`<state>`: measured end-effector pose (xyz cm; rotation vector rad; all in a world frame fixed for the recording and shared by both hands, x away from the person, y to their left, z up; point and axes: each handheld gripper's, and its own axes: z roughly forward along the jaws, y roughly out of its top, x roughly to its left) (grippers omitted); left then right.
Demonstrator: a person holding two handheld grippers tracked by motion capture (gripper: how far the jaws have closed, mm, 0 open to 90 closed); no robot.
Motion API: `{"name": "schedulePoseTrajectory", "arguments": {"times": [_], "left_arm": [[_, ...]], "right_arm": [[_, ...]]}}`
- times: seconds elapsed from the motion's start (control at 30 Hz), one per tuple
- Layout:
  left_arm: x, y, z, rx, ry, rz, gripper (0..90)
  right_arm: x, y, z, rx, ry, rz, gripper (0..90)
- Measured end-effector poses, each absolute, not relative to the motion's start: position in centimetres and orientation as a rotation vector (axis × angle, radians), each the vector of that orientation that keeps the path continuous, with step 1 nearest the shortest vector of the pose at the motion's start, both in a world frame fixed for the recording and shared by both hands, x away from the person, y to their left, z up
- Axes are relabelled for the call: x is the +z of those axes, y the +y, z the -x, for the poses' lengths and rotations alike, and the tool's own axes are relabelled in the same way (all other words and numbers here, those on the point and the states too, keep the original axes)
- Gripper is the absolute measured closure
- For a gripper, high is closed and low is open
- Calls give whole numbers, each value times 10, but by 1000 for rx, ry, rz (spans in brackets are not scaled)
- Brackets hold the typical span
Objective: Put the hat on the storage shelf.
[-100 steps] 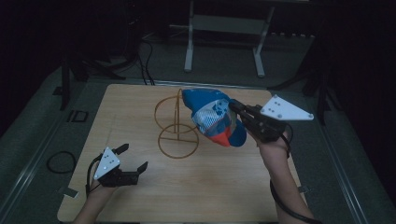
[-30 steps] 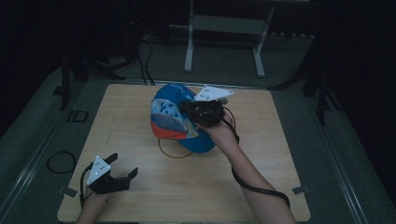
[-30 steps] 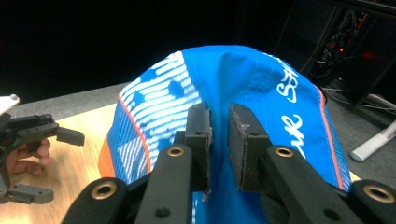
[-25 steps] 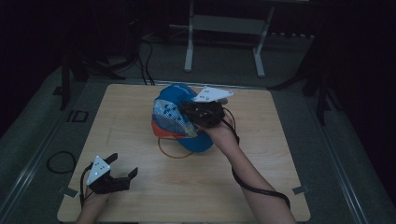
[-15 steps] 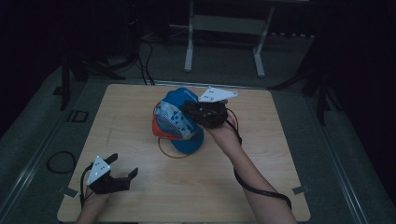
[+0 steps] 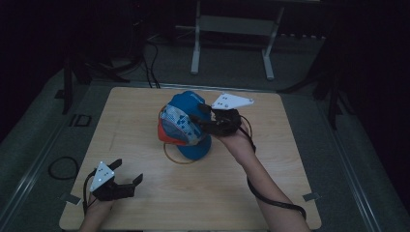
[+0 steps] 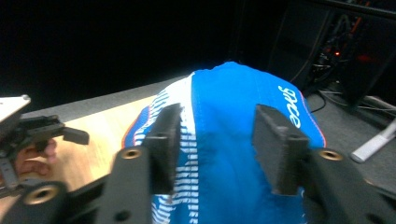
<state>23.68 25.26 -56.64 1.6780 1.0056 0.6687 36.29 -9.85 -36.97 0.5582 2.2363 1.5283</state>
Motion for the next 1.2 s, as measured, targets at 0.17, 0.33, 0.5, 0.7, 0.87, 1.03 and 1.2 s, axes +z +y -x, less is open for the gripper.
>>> {"name": "schedulePoseTrajectory", "arguments": {"times": [0.17,0.33,0.5,0.7,0.87,1.03,1.2], "left_arm": [[-567,252,-237,664,1008,-1681,29],[-567,253,-236,665,1008,-1677,29],[-567,253,-236,663,1009,-1674,29],[-567,254,-235,663,1008,-1672,29],[-567,254,-235,665,1007,-1672,29],[-567,254,-235,666,1009,-1672,29],[-567,253,-235,666,1006,-1673,29]], "right_arm": [[-374,-109,-362,1513,2246,-571,338],[-382,-123,-364,1510,2240,-621,246],[-389,-136,-363,1523,2250,-632,176],[-403,-151,-358,1552,2271,-648,144],[-419,-161,-355,1524,2290,-670,145],[-436,-169,-353,1510,2300,-672,145],[-448,-176,-351,1498,2314,-684,145]]}}
